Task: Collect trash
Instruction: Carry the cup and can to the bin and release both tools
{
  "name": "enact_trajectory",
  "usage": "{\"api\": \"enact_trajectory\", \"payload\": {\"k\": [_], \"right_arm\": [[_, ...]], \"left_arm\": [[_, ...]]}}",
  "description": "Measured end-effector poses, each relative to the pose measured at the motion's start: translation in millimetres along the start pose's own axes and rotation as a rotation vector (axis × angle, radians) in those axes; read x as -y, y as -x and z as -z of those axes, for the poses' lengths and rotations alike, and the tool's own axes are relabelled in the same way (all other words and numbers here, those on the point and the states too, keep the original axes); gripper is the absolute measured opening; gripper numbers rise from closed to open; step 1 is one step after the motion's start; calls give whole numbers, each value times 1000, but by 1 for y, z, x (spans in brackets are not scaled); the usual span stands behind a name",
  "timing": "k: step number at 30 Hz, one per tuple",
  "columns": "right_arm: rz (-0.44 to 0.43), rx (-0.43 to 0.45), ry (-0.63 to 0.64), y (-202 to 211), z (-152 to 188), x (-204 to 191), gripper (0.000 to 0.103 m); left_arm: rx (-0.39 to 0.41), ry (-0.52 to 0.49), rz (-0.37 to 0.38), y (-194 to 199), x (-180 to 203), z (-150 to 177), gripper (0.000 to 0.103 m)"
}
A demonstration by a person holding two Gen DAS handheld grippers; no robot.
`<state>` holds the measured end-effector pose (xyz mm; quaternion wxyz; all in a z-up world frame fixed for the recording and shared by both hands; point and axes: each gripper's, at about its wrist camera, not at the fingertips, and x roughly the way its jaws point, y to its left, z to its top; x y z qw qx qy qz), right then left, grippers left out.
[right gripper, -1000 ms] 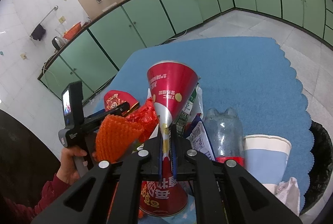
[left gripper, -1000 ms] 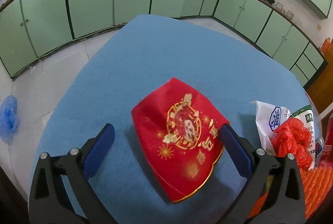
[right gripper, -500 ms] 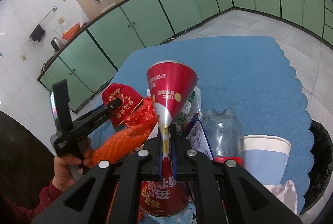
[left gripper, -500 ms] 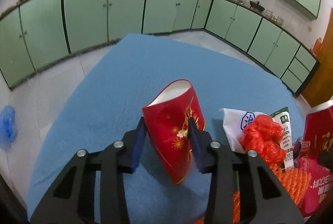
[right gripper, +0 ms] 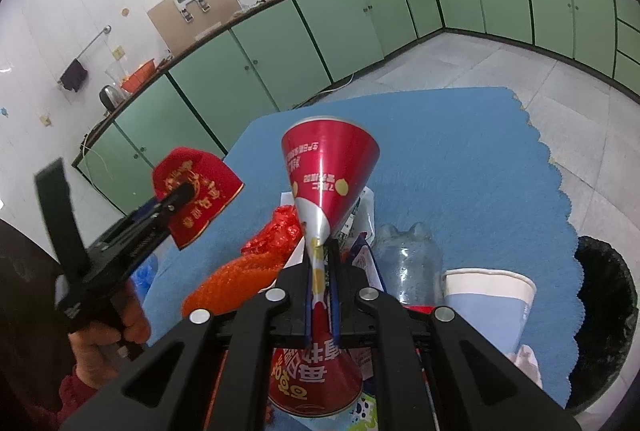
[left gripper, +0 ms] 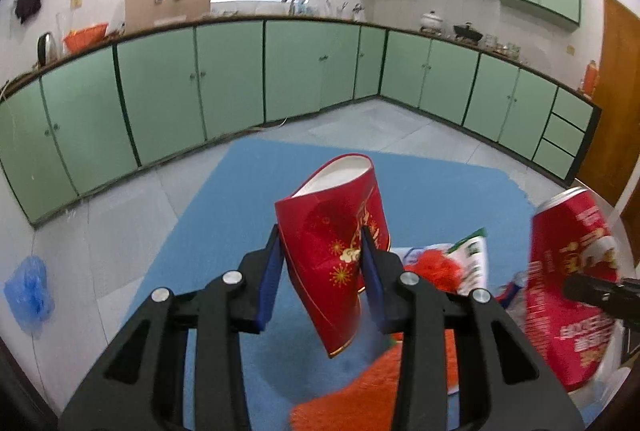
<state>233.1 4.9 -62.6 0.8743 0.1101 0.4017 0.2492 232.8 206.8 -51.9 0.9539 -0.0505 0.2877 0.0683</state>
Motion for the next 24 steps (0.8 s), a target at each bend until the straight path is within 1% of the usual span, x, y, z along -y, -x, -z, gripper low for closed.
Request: {"api": "enact_trajectory", "payload": {"k": [7, 14, 18, 24], "right_arm": [[9, 41, 4, 23, 4, 2, 7], [37, 96, -8, 57, 9, 15, 7], [65, 128, -26, 79, 13, 28, 7], [133, 184, -79, 120, 25, 66, 7]], "left_arm": [[45, -39, 45, 33, 35, -8, 35], [71, -75, 97, 53, 65, -9, 35], [76, -105, 145, 63, 95, -5, 35], [71, -152, 245, 71, 151, 5, 35]]}}
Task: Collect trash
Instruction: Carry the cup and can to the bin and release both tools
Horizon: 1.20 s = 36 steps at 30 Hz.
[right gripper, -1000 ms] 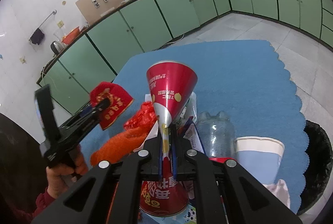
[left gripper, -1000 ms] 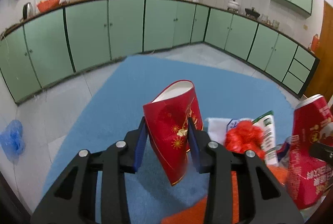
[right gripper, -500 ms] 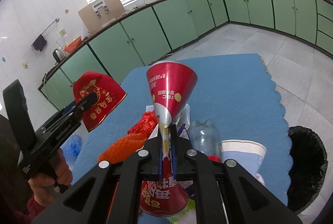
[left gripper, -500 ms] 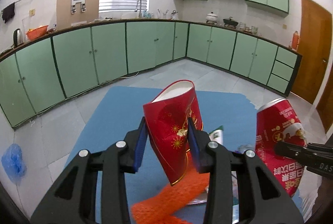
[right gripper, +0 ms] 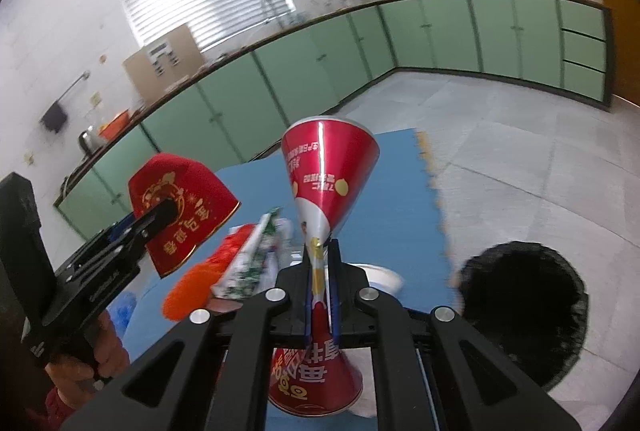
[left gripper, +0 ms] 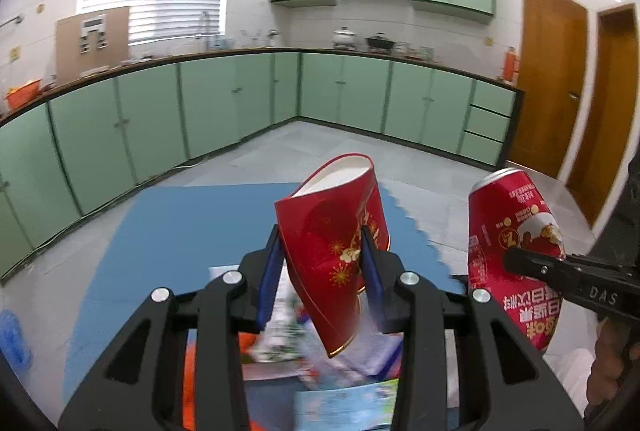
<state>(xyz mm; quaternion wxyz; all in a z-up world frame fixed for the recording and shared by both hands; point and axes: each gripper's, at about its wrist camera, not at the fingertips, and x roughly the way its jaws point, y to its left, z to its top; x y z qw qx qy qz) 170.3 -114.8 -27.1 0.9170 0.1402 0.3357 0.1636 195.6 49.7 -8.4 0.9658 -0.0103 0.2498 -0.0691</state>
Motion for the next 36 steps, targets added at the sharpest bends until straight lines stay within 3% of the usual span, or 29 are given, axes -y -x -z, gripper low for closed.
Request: {"api": "enact_trajectory", "payload": {"k": [9, 17, 26, 30, 32, 36], "right_arm": [[149, 49, -122, 47, 14, 96, 7], [270, 44, -218, 58, 28, 177, 7], [332, -29, -297, 31, 49, 250, 7], [339, -58, -322, 19, 52, 271, 12], [344, -60, -340, 18, 53, 281, 20], [342, -55, -373, 19, 55, 293, 24]], "left_arm": [[-48, -55, 188, -31, 96, 14, 35], [-120, -121, 326, -77, 180, 42, 35], [-241, -189, 351, -142, 230, 79, 37], [-313, -209, 353, -170, 242, 93, 44], [-343, -196, 369, -181, 244, 94, 58], [-357, -173, 379, -185, 241, 92, 66]]}}
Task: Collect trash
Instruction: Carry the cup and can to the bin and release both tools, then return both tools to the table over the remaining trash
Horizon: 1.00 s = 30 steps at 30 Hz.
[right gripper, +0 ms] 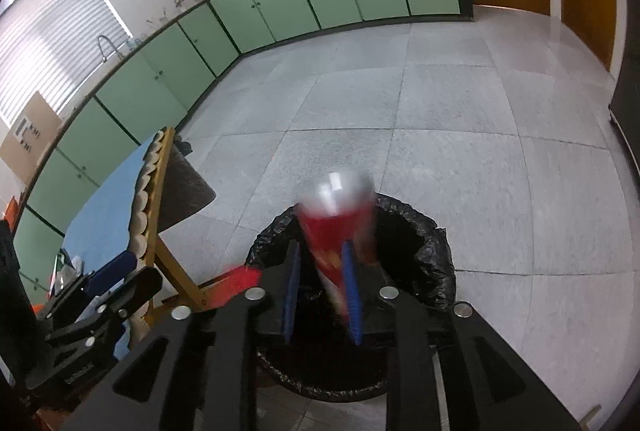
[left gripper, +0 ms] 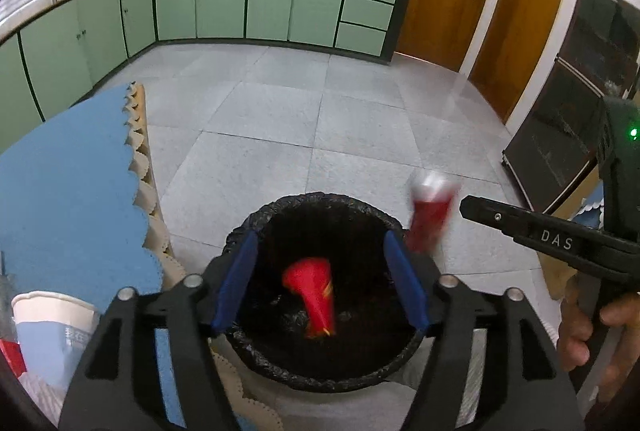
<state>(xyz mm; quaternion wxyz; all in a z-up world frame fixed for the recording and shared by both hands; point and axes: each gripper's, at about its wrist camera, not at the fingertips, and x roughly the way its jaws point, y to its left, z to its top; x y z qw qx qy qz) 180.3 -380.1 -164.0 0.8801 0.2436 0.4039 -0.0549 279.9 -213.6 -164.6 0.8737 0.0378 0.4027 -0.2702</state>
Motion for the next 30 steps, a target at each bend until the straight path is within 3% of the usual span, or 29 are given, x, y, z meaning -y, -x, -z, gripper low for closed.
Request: {"api": "enact_trajectory", "payload": {"k": [4, 8, 13, 16, 24, 30], "right_arm": [[6, 21, -3, 7, -3, 1, 43], [-3, 40, 1, 18, -2, -7, 46], [-15, 97, 30, 43, 3, -35, 77], [-19, 131, 90, 56, 12, -64, 89], [-133, 187, 250, 80, 42, -148, 93], [-287, 173, 382, 84, 77, -210, 93]], "left_arm": [[20, 23, 2, 11, -4, -3, 67], [72, 47, -20, 41, -13, -4, 70], [177, 63, -107, 100, -31, -1, 81], [219, 64, -178, 134, -44, 9, 85], [296, 176, -374, 221, -96, 53, 87], [304, 224, -533, 266, -127, 95, 87]]}}
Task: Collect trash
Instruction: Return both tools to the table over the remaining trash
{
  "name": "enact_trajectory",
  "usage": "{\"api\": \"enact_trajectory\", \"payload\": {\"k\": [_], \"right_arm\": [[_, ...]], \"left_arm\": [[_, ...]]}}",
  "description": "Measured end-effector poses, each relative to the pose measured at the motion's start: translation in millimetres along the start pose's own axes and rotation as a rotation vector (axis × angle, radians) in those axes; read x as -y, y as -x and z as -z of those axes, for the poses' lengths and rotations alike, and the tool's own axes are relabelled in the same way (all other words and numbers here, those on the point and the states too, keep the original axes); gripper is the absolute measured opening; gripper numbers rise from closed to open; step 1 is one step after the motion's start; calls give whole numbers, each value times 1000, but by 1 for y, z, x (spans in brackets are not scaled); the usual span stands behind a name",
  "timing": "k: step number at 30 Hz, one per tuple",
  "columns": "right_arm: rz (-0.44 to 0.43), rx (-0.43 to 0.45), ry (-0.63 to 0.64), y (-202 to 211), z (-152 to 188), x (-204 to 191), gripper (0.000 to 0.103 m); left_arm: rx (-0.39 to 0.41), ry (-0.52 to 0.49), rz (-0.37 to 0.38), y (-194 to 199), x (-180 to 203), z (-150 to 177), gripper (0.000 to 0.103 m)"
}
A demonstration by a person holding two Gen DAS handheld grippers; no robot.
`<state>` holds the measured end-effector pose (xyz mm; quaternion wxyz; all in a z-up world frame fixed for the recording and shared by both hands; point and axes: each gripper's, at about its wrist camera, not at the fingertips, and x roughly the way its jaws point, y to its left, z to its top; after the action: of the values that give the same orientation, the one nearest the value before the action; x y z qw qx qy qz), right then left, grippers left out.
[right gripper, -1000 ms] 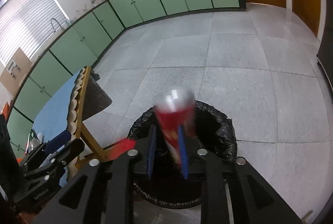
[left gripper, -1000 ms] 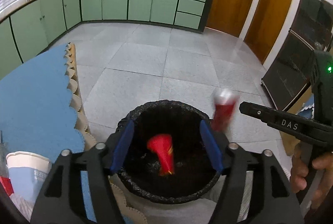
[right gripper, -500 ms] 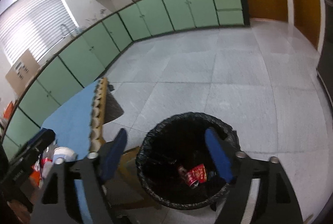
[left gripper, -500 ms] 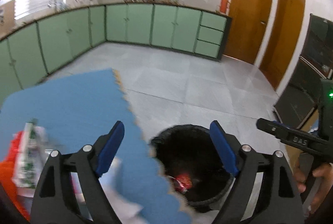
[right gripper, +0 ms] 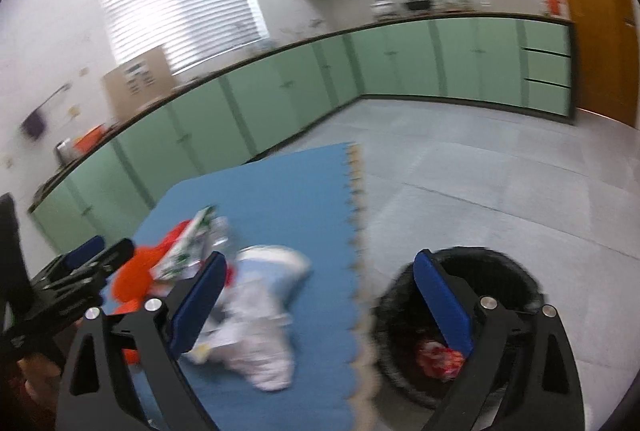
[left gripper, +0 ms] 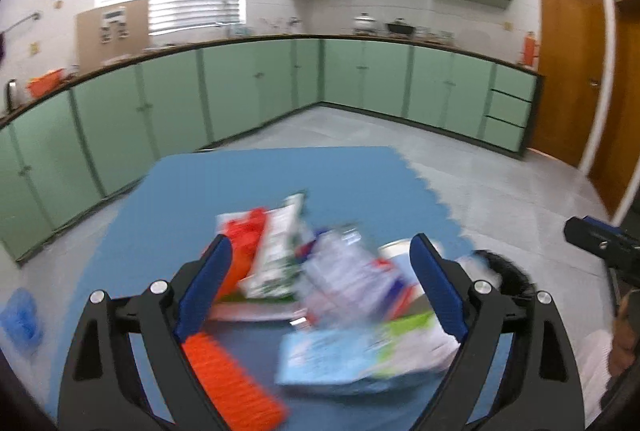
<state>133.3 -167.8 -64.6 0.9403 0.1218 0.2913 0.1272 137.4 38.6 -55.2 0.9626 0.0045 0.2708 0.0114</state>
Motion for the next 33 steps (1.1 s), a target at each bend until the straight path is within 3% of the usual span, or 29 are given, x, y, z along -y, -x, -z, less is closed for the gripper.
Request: {"api": "enact_trajectory", "payload": {"k": [5, 10, 13, 26, 28, 29, 33], "right_arm": [[-138, -36, 92, -17, 23, -49, 92], [-202, -85, 174, -36, 47, -83, 86], [-214, -106, 219, -44, 56, -97, 80], [-208, -128, 210, -47, 61, -100, 74], [-220, -143, 215, -50, 65, -104, 70], [-224, -152, 218, -51, 66, -105, 69], [-226, -181, 222, -59, 72, -108, 61]], "left_arm": [[-32, 1, -87, 16, -30, 28, 87], [-70, 20, -124, 19, -46, 51, 87], [-88, 22, -136, 17, -54, 63, 87], [-206, 43, -155, -7, -60, 99, 88], [-212, 56, -154, -8, -64, 100, 83], [-216, 72, -141, -9, -68, 101, 74], [-208, 87, -127, -5, -74, 98, 53]]}}
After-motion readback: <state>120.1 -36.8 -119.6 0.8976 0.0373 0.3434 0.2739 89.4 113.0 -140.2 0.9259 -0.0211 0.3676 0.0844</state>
